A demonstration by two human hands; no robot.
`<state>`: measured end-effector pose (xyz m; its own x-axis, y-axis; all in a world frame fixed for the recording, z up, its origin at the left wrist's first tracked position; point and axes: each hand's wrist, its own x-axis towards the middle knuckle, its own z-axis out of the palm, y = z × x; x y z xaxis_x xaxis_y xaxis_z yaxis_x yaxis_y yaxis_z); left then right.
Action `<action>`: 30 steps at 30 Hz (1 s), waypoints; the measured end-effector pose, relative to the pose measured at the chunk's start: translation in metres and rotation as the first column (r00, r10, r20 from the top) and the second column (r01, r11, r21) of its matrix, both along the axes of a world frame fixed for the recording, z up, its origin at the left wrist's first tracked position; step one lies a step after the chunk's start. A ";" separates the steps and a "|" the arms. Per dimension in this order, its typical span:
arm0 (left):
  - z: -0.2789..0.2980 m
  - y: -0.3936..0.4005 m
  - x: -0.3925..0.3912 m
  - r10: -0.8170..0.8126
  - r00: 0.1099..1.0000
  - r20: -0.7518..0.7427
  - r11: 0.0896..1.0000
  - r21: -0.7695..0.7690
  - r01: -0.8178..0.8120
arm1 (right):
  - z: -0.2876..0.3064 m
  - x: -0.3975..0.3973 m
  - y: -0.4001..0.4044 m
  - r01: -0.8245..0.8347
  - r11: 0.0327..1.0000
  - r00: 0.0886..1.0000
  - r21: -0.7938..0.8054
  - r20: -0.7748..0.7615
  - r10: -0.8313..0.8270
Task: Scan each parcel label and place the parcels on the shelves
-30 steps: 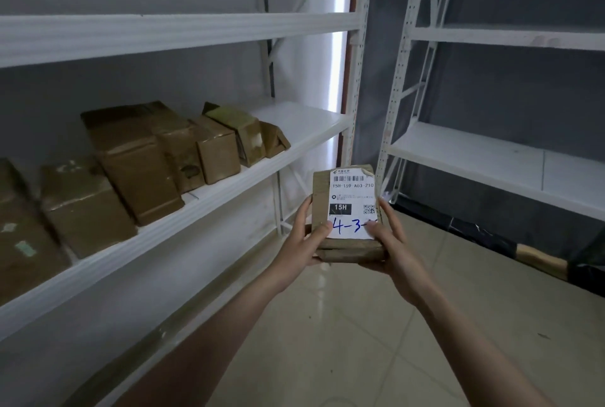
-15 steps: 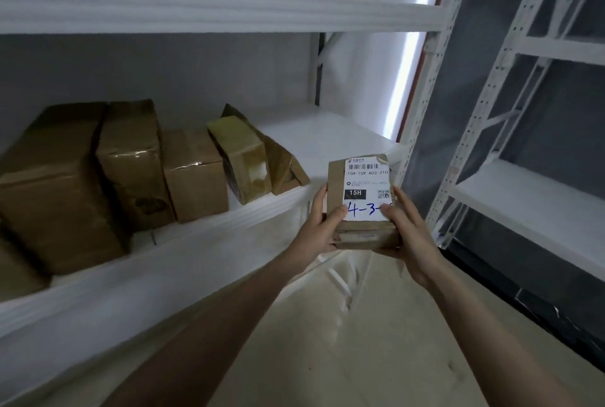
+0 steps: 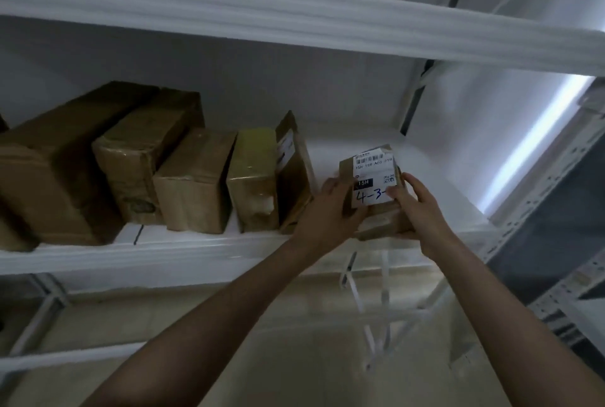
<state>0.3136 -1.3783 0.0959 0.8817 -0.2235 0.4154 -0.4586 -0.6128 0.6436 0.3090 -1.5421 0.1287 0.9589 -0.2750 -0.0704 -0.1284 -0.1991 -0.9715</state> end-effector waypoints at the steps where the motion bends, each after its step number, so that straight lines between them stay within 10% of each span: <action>1: 0.002 0.001 0.002 0.032 0.998 0.052 0.996 0.079 -0.036 | 0.003 0.011 0.000 -0.021 0.999 1.000 -0.033 0.004 0.021; 5: 0.004 0.001 0.006 0.080 0.966 0.246 0.970 0.203 -0.132 | 0.014 0.044 0.007 -0.130 0.951 0.991 -0.281 -0.062 0.117; 19: -0.010 -0.001 0.007 0.173 0.966 0.192 0.950 0.227 -0.215 | 0.025 0.052 0.041 -0.352 0.583 0.931 -0.733 -0.208 0.300; 27: -0.035 0.045 -0.049 0.137 0.926 0.353 0.949 0.222 -0.225 | 0.011 0.048 0.052 -0.306 0.465 0.945 -0.831 -0.205 0.254; 30: -0.063 0.086 -0.078 0.171 0.953 0.248 0.920 0.305 -0.245 | 0.002 0.031 0.062 -0.056 0.399 0.973 -0.915 0.039 0.226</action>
<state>0.2356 -1.2923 0.0328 0.8221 -0.2009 0.5328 -0.4008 -0.8687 0.2909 0.3400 -1.4797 0.1310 0.9643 0.0442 0.2611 0.1021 -0.9718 -0.2124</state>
